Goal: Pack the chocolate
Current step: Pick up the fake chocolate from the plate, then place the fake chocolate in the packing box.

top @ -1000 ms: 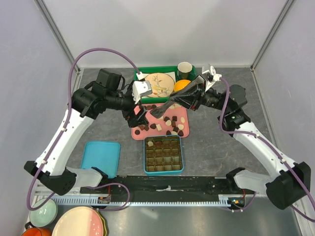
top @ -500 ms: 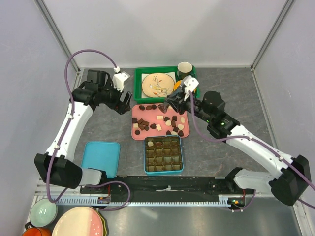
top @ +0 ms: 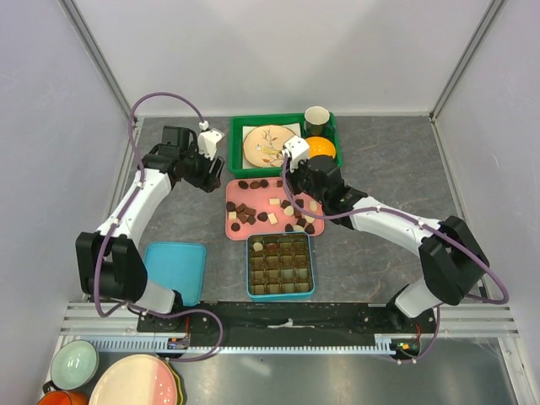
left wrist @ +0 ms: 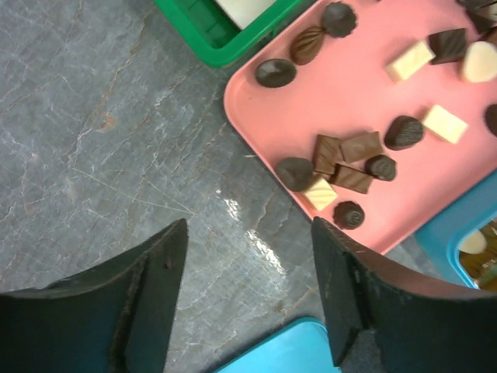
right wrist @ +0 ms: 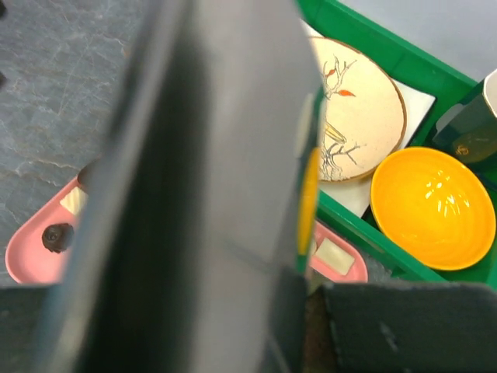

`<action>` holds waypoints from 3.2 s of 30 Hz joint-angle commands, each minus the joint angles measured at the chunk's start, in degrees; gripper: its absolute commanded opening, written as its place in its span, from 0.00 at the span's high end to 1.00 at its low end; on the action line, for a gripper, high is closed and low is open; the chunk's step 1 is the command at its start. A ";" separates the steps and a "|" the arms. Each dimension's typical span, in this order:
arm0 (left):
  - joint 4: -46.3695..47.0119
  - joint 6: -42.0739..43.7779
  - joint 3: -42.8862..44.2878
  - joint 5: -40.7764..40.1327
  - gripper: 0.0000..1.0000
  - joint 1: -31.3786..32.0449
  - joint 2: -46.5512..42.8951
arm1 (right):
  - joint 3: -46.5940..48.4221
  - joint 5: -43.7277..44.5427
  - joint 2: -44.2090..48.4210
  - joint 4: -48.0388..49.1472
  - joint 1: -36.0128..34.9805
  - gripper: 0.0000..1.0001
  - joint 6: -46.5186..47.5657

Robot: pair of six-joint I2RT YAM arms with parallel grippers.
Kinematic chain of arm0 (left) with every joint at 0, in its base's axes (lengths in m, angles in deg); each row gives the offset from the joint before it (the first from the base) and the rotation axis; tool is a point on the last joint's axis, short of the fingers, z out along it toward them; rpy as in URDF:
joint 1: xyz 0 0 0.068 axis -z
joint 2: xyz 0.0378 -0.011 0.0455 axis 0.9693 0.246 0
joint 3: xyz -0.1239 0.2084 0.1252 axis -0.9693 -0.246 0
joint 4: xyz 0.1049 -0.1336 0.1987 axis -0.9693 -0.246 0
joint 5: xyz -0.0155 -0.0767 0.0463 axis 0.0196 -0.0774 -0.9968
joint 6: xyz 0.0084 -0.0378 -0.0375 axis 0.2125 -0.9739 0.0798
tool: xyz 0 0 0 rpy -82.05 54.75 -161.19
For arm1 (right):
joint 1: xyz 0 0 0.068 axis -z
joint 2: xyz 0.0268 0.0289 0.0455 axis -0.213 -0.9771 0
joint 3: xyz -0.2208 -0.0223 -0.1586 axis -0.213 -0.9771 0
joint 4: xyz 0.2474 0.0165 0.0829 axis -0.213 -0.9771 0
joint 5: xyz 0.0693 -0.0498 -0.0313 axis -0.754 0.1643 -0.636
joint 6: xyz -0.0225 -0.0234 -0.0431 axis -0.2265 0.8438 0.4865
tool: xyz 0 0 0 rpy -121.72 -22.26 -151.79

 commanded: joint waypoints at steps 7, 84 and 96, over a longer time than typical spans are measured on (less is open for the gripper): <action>5.90 -4.25 -2.31 -2.36 0.32 -2.03 2.59 | 1.17 -5.42 -1.59 13.81 -0.31 0.94 -2.29; 3.97 -2.31 -6.09 -5.44 0.25 -2.38 -1.28 | -0.59 -6.21 -6.70 16.54 -0.13 0.78 -3.87; 9.50 -2.31 -11.81 -7.37 0.23 -2.38 1.79 | -2.24 -12.00 11.66 1.54 -0.14 0.85 -7.65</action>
